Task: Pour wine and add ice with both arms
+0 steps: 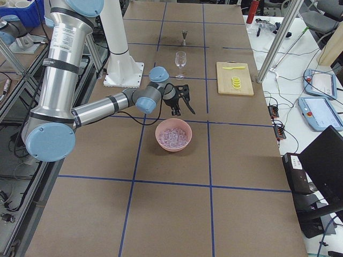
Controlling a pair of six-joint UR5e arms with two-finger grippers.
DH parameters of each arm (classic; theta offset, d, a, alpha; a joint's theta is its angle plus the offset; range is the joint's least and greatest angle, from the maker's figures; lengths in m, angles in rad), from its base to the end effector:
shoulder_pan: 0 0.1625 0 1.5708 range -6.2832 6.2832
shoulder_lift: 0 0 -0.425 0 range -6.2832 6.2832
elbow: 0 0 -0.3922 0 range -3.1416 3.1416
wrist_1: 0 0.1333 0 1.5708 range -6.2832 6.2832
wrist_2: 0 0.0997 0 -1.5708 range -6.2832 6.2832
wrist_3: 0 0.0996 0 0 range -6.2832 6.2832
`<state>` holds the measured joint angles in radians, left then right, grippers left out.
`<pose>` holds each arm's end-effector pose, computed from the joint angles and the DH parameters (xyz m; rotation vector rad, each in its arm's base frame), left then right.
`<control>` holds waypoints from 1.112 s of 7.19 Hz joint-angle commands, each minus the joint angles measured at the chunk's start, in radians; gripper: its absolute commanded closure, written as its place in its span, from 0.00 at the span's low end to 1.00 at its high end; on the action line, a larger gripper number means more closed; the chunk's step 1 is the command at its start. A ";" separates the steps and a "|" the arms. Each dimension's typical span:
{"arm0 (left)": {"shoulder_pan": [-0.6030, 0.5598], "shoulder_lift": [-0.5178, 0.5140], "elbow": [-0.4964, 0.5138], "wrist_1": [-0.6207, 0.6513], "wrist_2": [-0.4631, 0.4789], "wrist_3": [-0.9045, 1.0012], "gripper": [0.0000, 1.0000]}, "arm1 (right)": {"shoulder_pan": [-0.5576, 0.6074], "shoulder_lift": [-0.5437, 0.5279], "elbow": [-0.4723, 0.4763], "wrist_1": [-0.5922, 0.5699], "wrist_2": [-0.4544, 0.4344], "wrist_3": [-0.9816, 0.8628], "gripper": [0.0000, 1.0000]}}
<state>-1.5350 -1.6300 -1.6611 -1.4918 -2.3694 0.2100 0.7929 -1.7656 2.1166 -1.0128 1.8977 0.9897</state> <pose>-0.0434 -0.5192 0.5906 0.1363 0.7918 0.2606 -0.2238 -0.3715 0.4239 0.3359 -0.8883 0.0471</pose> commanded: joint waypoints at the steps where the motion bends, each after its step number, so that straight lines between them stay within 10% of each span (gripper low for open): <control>1: -0.007 0.067 -0.017 -0.016 0.041 0.113 0.00 | -0.007 0.179 0.078 -0.267 0.003 0.013 1.00; 5: -0.008 0.101 -0.049 -0.016 0.041 0.123 0.00 | -0.200 0.759 0.113 -0.889 -0.110 0.225 1.00; 8: -0.008 0.099 -0.051 -0.016 0.039 0.123 0.00 | -0.259 0.986 -0.074 -0.934 -0.173 0.262 1.00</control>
<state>-1.5432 -1.5297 -1.7115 -1.5079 -2.3299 0.3326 0.5624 -0.8563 2.1073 -1.9316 1.7553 1.2428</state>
